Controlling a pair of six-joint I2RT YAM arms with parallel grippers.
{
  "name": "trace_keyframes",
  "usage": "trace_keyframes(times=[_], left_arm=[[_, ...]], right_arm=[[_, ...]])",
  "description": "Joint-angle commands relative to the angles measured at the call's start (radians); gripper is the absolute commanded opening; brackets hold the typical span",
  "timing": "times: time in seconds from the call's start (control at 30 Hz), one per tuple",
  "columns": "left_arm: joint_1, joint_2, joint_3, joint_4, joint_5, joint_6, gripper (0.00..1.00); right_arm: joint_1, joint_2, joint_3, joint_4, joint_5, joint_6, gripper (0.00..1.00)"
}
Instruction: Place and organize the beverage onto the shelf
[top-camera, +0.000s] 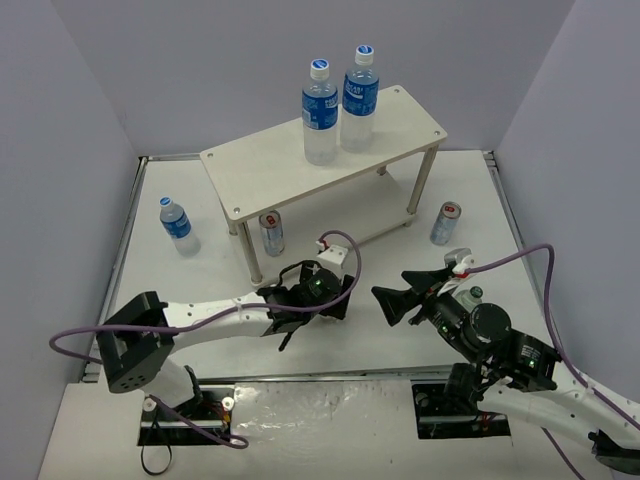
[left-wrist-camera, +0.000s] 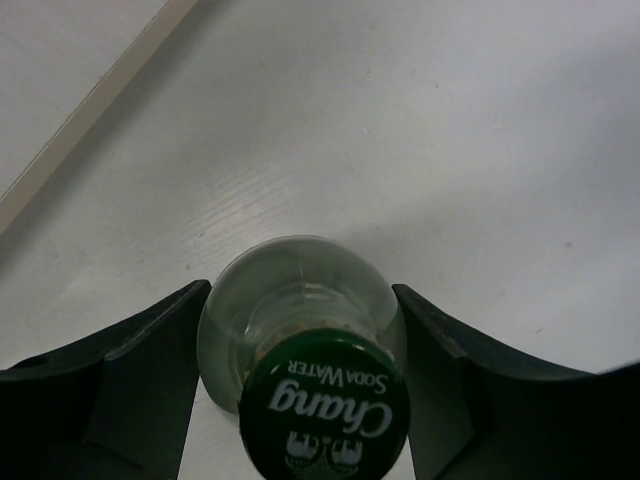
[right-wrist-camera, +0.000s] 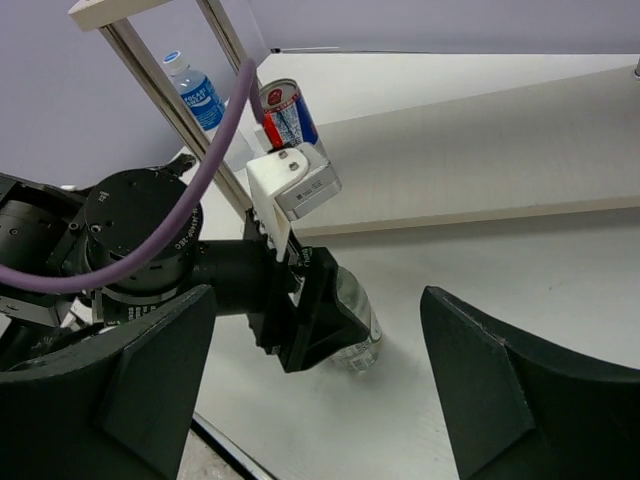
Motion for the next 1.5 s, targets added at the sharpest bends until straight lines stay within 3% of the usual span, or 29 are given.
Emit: trace_keyframes(times=[0.0,0.2,0.27,0.33,0.43,0.53,0.6,0.63,0.87,1.03,1.47], left_arm=[[0.007,0.021,0.129,0.145,0.033,0.029,0.02],[0.016,0.078,0.154,0.163,0.052,0.029,0.06],[0.016,0.081,0.164,0.154,0.052,0.037,0.39],[0.016,0.075,0.164,0.155,0.052,0.040,0.62],[0.015,0.043,0.163,0.136,0.047,0.043,0.80],[0.015,0.006,0.178,0.075,0.029,0.048,0.88],[0.015,-0.020,0.201,0.036,0.019,0.043,1.00],[0.015,-0.026,0.206,0.027,0.022,0.046,0.94],[0.018,-0.103,0.298,-0.167,0.053,0.066,0.94],[0.025,-0.230,0.316,-0.318,-0.019,0.083,0.94],[0.107,-0.670,0.269,-0.607,-0.177,0.092,0.94]], right_arm=[[0.008,-0.004,-0.010,0.016,0.037,0.007,0.78],[0.008,-0.014,-0.013,0.013,0.040,0.010,0.78],[0.007,-0.020,-0.015,0.012,0.038,0.016,0.78],[0.007,-0.025,-0.015,0.010,0.035,0.016,0.78],[0.007,-0.027,-0.015,0.010,0.032,0.014,0.78],[0.008,-0.017,-0.018,0.013,0.032,0.013,0.79],[0.007,-0.011,-0.021,0.016,0.030,0.017,0.79],[0.008,-0.013,-0.021,0.016,0.035,0.020,0.79],[0.007,-0.010,-0.074,0.079,0.073,-0.007,0.80],[0.007,0.150,-0.114,0.200,0.067,-0.018,0.80],[0.004,0.581,-0.278,0.762,0.144,-0.059,0.77]])
